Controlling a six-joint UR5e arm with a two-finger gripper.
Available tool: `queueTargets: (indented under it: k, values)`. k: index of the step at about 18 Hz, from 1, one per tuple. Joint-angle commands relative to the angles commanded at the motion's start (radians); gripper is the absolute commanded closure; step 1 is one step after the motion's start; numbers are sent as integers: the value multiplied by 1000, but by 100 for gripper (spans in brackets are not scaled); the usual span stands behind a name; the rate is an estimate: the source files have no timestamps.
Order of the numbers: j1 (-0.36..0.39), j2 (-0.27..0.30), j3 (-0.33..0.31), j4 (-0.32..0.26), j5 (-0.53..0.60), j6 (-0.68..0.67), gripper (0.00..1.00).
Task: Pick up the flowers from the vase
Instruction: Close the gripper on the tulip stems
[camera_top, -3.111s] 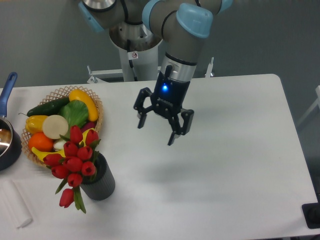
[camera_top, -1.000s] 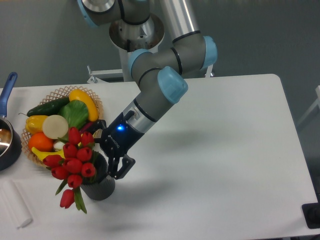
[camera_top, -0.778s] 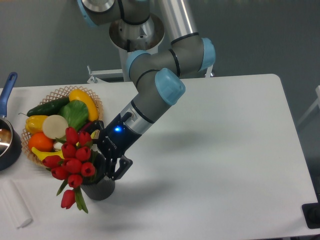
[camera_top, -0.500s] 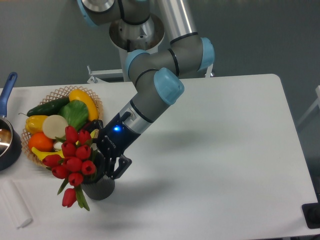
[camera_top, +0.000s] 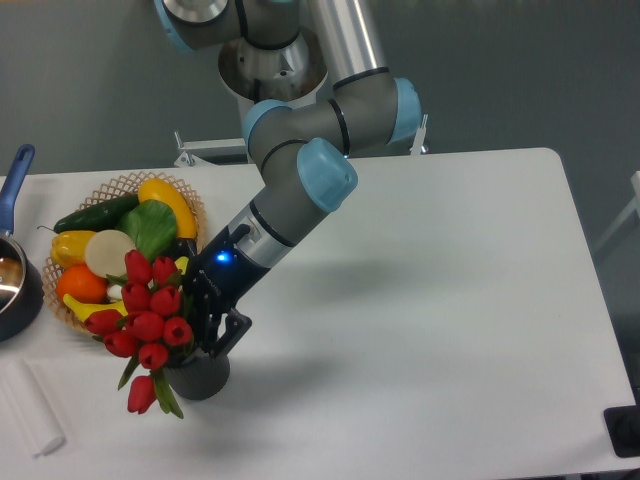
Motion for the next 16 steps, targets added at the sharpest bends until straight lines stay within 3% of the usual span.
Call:
queueTargets:
  k: [2, 5, 10, 16]
  values:
    - [0, 2, 0, 2, 0, 5, 26]
    - [0, 6, 0, 2, 0, 6, 36]
    - [6, 8, -3, 2, 0, 6, 38]
    - [11, 8, -15, 2, -9, 5, 48]
